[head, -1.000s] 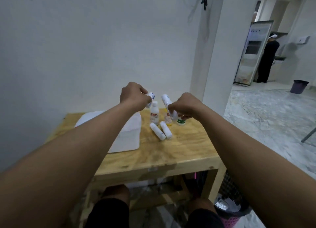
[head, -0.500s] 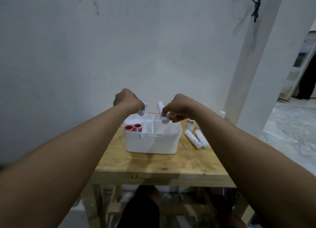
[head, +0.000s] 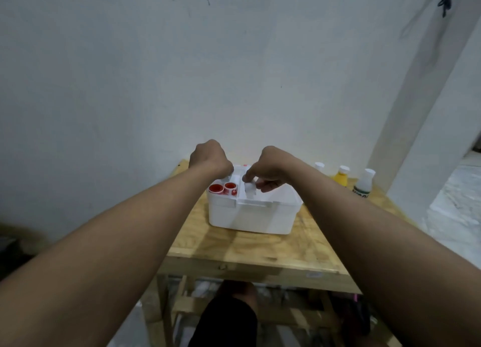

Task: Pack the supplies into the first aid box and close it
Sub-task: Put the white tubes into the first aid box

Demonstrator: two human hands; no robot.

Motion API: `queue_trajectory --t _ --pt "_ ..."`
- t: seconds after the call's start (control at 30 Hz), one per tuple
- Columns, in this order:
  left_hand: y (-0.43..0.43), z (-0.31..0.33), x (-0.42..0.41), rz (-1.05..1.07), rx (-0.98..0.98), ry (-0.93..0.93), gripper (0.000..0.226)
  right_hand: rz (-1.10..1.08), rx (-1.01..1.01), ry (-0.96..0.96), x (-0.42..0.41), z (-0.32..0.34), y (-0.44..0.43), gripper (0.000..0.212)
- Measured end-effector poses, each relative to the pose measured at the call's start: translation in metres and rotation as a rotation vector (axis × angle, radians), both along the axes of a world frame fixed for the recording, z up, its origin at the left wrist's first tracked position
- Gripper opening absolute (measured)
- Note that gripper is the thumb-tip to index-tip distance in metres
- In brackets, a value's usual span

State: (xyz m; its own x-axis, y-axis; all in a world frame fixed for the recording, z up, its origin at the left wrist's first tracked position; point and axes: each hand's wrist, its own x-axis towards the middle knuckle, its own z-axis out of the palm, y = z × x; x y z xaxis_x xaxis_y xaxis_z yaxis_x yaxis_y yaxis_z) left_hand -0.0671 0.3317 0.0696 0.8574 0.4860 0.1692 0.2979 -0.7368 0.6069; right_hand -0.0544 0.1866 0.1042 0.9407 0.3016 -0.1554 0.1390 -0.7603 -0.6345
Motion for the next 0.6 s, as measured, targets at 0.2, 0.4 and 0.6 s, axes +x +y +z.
queue_trajectory --t 0.2,0.4,0.6 --pt "0.0 -0.01 0.01 -0.006 0.15 0.036 0.014 0.051 -0.148 -0.087 0.005 -0.012 0.001 0.02" --pt "-0.002 -0.009 0.011 0.001 0.248 0.057 0.012 0.057 -0.18 -0.162 0.008 -0.016 0.002 0.024" --pt "-0.014 -0.003 0.008 -0.038 0.296 0.018 0.011 -0.03 -0.122 -0.251 0.014 -0.013 -0.023 0.022"
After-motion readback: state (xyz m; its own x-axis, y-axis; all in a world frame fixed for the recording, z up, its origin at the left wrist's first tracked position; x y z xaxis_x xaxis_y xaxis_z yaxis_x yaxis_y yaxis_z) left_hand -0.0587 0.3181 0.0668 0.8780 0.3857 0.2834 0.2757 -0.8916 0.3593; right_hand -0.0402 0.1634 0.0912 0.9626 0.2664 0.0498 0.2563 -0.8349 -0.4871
